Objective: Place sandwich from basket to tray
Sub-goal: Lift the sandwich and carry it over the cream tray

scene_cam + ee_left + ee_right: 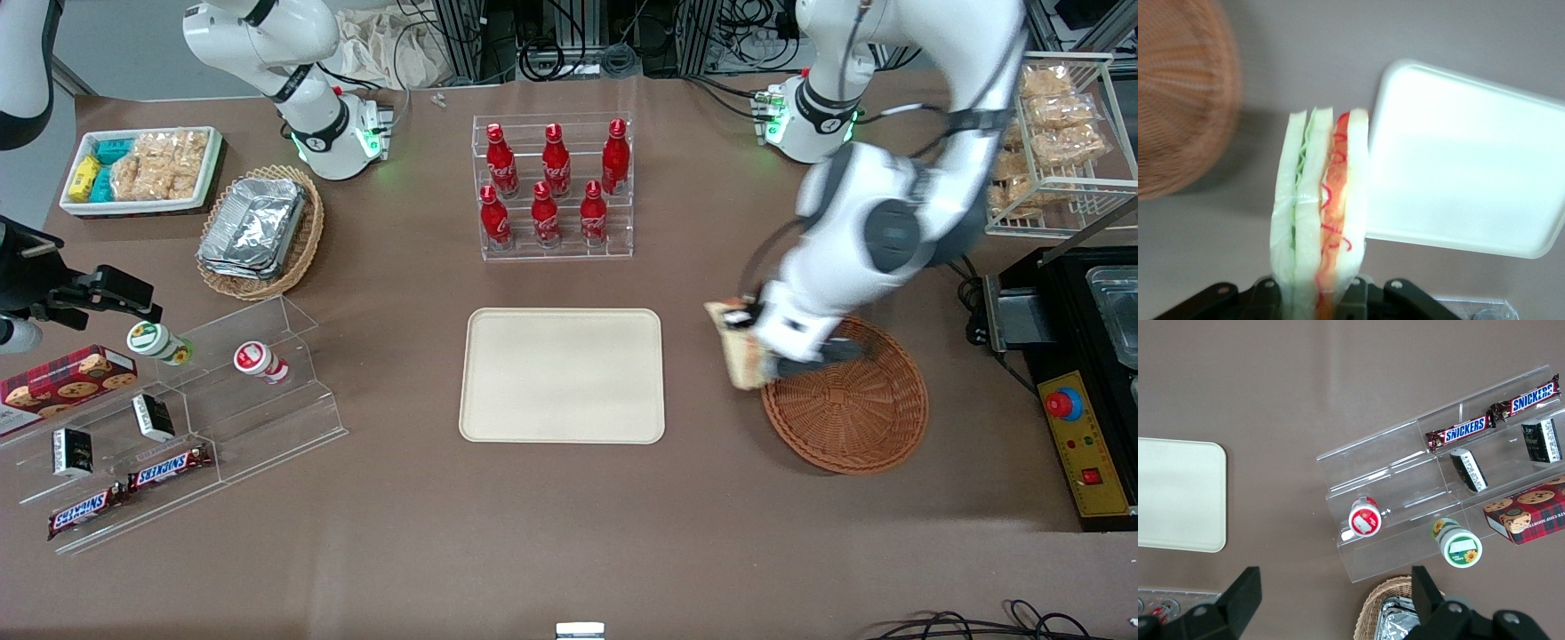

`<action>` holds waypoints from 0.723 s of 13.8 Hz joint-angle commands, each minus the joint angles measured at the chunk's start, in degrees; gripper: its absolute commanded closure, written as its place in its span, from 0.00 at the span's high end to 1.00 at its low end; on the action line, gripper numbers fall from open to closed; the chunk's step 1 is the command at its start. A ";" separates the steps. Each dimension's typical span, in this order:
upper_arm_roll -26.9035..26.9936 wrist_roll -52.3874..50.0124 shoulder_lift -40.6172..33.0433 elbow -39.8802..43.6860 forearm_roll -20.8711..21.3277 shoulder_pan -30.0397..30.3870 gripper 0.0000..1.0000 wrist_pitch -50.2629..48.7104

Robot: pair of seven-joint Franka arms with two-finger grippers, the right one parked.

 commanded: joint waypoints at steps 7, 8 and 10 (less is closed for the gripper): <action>0.04 -7.18 21.59 7.73 18.26 -9.71 0.00 16.18; 0.04 -6.84 21.69 7.74 18.80 -9.45 0.10 16.18; 0.13 -6.83 21.78 7.65 18.98 -9.62 1.00 16.00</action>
